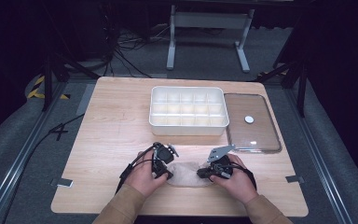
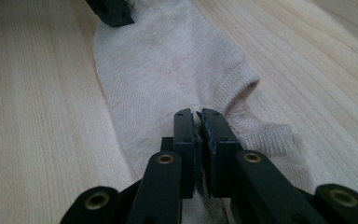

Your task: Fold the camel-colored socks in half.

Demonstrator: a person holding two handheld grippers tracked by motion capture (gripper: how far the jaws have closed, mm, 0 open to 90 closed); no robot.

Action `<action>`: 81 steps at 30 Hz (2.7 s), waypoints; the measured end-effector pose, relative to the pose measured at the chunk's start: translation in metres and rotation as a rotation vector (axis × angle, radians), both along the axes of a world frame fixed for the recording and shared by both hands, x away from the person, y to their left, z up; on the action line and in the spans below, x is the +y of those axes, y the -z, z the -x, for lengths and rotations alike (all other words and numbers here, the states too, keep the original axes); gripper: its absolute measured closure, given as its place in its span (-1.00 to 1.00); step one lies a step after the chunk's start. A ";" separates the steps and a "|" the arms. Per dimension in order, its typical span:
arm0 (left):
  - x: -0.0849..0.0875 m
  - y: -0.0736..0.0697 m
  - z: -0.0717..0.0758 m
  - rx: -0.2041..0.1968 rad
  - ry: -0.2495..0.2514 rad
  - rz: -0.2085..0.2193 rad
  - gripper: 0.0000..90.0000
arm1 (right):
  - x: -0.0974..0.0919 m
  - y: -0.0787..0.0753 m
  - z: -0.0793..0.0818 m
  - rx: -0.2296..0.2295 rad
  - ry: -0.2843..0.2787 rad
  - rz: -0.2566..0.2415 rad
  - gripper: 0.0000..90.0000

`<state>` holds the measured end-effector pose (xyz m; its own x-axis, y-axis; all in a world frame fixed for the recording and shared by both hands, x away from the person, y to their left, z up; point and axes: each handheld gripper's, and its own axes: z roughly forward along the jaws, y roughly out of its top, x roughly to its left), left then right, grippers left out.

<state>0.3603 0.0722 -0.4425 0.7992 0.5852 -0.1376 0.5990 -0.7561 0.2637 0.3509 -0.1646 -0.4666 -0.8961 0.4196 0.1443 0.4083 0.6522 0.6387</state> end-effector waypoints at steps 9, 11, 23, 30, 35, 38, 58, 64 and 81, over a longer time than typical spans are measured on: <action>-0.003 -0.001 0.003 0.006 0.018 0.002 0.87 | 0.003 -0.008 0.006 -0.050 0.006 0.019 0.82; -0.003 -0.002 0.003 0.014 0.021 0.000 0.88 | 0.004 -0.013 0.008 -0.077 0.013 -0.003 0.88; 0.001 -0.020 0.007 0.030 0.030 0.053 0.89 | 0.020 -0.001 0.012 -0.073 -0.029 0.022 0.97; 0.006 -0.036 0.010 0.016 0.037 0.136 0.89 | 0.024 0.000 0.012 -0.063 -0.051 0.015 0.98; 0.004 -0.045 0.015 0.010 0.053 0.171 0.89 | 0.026 0.002 0.011 -0.067 -0.064 -0.001 0.98; 0.000 -0.048 0.017 0.005 0.066 0.183 0.89 | 0.029 0.003 0.012 -0.074 -0.072 -0.012 0.98; 0.000 -0.054 0.018 -0.011 0.058 0.201 0.88 | 0.017 -0.014 0.013 -0.069 -0.072 -0.052 0.99; -0.002 -0.054 0.015 -0.012 0.045 0.202 0.88 | -0.018 -0.026 0.009 -0.035 0.013 0.011 0.99; -0.019 -0.054 0.014 -0.020 0.089 0.225 0.88 | -0.004 -0.003 0.014 -0.002 -0.035 0.039 1.00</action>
<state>0.3464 0.0528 -0.3885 0.8501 0.4687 -0.2401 0.5256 -0.7263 0.4431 0.3369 -0.1683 -0.4634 -0.9107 0.3931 0.1270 0.3835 0.6903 0.6135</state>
